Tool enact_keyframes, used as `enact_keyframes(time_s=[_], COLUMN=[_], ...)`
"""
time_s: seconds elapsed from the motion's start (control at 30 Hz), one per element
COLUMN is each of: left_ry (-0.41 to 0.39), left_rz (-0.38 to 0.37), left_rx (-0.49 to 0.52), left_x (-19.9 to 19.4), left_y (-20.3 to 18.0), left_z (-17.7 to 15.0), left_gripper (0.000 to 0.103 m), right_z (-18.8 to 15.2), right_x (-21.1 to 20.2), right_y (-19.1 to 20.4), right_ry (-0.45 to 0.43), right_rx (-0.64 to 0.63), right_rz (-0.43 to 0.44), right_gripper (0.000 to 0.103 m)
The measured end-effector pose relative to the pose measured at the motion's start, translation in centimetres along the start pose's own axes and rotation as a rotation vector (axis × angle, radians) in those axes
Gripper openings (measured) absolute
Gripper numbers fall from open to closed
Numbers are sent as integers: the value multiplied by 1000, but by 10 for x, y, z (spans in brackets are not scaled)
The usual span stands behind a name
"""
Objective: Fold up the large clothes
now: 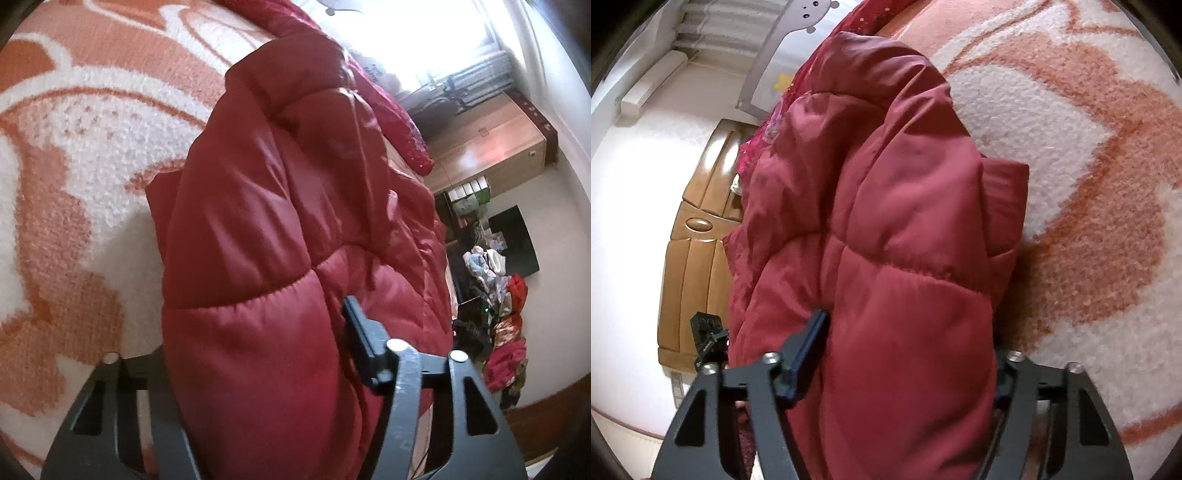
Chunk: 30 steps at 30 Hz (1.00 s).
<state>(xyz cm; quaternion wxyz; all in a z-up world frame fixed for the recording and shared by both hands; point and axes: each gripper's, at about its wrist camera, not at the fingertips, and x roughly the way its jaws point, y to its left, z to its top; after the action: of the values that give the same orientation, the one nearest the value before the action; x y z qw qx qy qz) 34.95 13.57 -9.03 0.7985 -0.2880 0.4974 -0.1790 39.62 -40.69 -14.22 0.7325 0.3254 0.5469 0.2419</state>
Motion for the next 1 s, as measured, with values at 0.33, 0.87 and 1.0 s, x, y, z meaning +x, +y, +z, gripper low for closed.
enact_keyframes(time_s=[0.33,0.87,1.0], left_ry=[-60,-79,-81], left_rz=[-37,-120,-137], left_rx=[59,125,88], left_x=[-45,-148,-162], left_y=[-33,-60,-51], left_z=[-9,-128,-155], left_gripper=[36,34,34], right_z=[-16,-161,-198], right_x=[-26,-108,-119], right_y=[32,72,66], right_ry=[-54,-75,-79], right_rx=[-33,-89,-76], right_rz=[17,78,83], right_gripper=[37,34,35])
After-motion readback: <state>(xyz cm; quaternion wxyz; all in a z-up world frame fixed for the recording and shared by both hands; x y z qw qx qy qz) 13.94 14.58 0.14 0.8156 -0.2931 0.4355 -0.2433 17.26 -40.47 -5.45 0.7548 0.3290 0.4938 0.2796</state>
